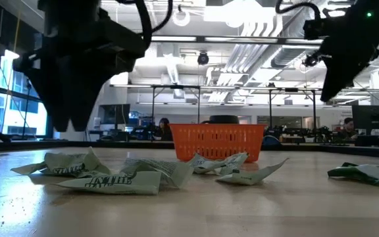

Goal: Pick and place items into bin
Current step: Put the light green stevia packet into the orange bin

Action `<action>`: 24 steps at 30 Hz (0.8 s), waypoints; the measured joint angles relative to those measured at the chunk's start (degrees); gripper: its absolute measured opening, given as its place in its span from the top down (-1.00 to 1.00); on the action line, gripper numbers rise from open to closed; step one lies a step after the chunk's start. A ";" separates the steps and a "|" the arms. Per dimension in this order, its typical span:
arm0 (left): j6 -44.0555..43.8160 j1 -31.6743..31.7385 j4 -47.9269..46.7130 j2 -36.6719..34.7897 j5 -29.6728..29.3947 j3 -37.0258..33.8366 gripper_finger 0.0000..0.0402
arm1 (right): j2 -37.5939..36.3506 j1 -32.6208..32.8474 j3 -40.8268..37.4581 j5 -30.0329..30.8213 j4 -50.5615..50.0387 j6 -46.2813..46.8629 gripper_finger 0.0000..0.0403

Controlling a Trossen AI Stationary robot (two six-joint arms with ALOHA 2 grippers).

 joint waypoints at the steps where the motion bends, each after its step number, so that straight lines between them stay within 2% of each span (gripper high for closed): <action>1: -1.25 -0.79 0.06 0.00 -1.38 0.00 -0.05 | 0.00 0.00 0.52 -0.03 -0.22 0.01 -0.42; 8: -7.53 -4.45 1.95 3.44 -4.34 0.09 -0.06 | 0.01 0.02 5.51 -0.19 -2.35 -0.28 -0.42; 16: -8.17 -4.74 2.93 7.87 -4.41 0.27 -0.04 | -0.02 0.07 13.36 1.64 -11.39 -0.54 -0.42; 21: -9.13 -4.76 2.98 7.93 -4.43 0.22 -0.02 | -0.02 0.03 14.81 5.08 -11.47 -4.55 -0.42; 24: -9.12 -4.76 3.29 7.98 -4.43 0.22 0.07 | -0.02 -0.11 14.80 5.11 -11.91 -5.51 -0.42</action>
